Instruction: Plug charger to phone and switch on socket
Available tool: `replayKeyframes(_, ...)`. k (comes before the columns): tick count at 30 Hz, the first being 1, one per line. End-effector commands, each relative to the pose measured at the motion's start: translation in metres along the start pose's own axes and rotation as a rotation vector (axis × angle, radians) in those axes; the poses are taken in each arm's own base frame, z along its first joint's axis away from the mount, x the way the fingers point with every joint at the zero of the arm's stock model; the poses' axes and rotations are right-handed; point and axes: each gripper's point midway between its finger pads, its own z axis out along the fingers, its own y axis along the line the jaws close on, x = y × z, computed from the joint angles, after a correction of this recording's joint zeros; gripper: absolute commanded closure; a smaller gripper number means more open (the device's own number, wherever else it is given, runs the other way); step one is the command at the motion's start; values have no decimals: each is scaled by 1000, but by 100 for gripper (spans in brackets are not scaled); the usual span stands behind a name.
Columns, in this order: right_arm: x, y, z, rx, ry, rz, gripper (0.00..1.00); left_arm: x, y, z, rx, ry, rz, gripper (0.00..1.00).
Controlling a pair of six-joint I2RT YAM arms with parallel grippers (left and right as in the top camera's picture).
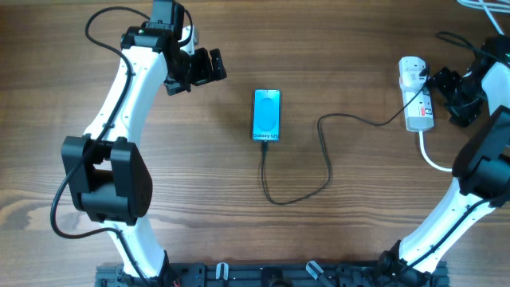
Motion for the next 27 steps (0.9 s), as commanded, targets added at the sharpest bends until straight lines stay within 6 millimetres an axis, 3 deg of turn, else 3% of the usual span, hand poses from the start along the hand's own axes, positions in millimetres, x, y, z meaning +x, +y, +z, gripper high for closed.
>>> replayKeyframes(1,19,13,10,-11,56,-72,0,-2,4,1,-13,-4,2,0)
replayKeyframes(3,22,15,5,-27,73,-64,0,-2,4,1,-13,-4,2,0)
replayKeyframes(5,24,18,-12,-38,68,-19,0,-2,4,1,-13,-4,2,0)
replayKeyframes(10,27,23,-88,-75,-18,21,0,-2,4,1,-13,-3,2,0)
replayKeyframes(14,47,19,-144,-91,-48,19,0,-2,4,1,-13,-4,2,0)
replayKeyframes(16,66,15,-178,-103,-62,11,0,-2,4,1,-13,-4,2,0)
replayKeyframes(20,98,18,-226,-136,-110,-34,0,-2,4,1,-13,-4,2,0)
replayKeyframes(23,141,31,-266,-183,-149,-128,0,-2,4,1,-13,-4,2,0)
replayKeyframes(27,198,45,-297,-261,-184,-267,0,-2,4,1,-13,-4,2,0)
